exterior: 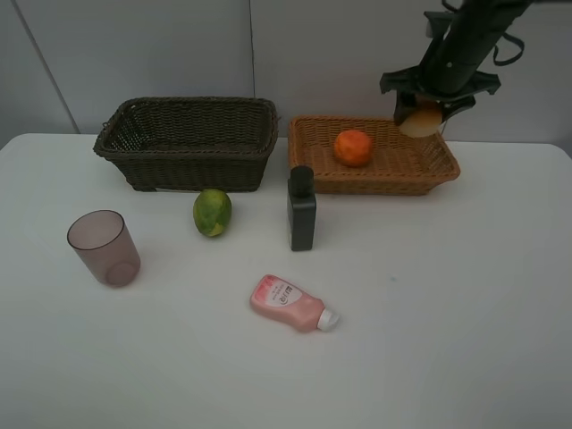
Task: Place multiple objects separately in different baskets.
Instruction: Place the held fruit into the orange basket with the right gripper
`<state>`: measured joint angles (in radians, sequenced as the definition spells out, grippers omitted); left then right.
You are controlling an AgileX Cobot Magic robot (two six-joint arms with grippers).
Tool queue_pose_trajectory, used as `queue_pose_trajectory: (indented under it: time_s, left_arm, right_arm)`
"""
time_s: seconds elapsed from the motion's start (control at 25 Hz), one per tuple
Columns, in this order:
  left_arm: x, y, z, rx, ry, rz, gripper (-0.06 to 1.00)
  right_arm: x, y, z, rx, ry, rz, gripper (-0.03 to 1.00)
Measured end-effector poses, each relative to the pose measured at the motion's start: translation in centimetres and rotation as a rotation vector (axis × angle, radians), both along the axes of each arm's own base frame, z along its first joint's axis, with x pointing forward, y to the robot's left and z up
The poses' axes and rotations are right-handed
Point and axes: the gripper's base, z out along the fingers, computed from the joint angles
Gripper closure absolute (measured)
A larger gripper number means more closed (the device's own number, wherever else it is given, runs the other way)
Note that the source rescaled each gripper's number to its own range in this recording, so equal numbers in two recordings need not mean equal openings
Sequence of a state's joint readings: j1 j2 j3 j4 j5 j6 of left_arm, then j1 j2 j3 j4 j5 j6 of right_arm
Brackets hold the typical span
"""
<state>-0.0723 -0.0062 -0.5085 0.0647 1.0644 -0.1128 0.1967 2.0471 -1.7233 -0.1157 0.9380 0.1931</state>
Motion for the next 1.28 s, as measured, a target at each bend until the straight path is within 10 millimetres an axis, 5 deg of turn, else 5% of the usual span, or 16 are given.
queue_pose_trajectory:
  time_s: [0.48,0.96,1.16,1.28]
  left_arm:
    - [0.0,0.0,0.0,0.000,0.000,0.000,-0.06]
    - [0.0,0.0,0.0,0.000,0.000,0.000,-0.06]
    - [0.0,0.0,0.0,0.000,0.000,0.000,-0.06]
    - [0.0,0.0,0.0,0.000,0.000,0.000,-0.06]
  right_arm:
    - [2.8,0.7,-7.7,0.008,0.009,0.017,0.56]
    - [3.4,0.8,-8.4,0.015,-0.035,0.026,0.56]
    - [3.4,0.8,-8.4,0.014,-0.036,0.027,0.23]
    - [3.4,0.8,-8.0,0.015,-0.044,0.028,0.14]
